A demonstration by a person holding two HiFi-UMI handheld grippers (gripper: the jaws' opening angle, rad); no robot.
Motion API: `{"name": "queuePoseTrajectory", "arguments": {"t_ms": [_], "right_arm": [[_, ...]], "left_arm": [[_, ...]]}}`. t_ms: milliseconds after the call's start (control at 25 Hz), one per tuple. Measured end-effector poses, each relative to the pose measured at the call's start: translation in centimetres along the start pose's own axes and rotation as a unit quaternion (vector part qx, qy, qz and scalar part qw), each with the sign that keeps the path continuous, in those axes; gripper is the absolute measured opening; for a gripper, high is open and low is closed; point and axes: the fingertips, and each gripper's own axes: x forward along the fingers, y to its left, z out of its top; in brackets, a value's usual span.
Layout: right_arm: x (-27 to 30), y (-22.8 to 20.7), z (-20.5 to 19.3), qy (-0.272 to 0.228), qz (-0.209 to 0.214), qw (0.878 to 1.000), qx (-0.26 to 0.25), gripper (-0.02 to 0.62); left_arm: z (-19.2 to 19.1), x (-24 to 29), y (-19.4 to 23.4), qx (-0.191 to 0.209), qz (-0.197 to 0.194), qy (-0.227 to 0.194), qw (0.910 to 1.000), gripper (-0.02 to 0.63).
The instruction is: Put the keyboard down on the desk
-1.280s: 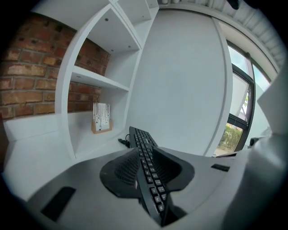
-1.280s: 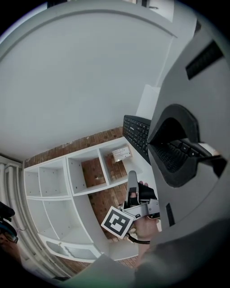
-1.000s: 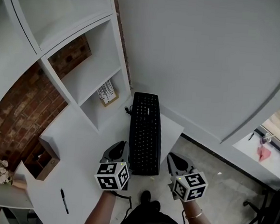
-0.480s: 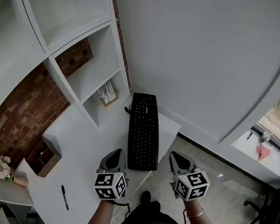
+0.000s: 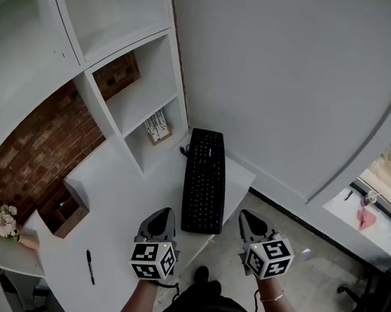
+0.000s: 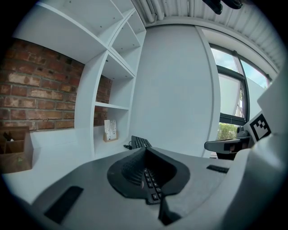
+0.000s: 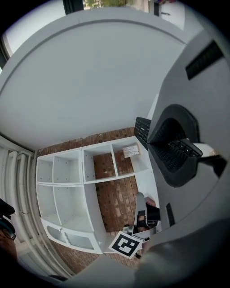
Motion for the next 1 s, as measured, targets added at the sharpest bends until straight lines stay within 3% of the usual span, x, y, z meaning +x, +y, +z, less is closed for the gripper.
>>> {"name": "queuePoseTrajectory", "arguments": {"t_ms": [1000], "right_arm": [[0.4,0.2,1.0,-0.015,-0.007,1.000,-0.017,0.005]], "left_arm": [[0.1,-0.4,1.1,-0.010,0.000,-0.009,0.9999,0.008]]}}
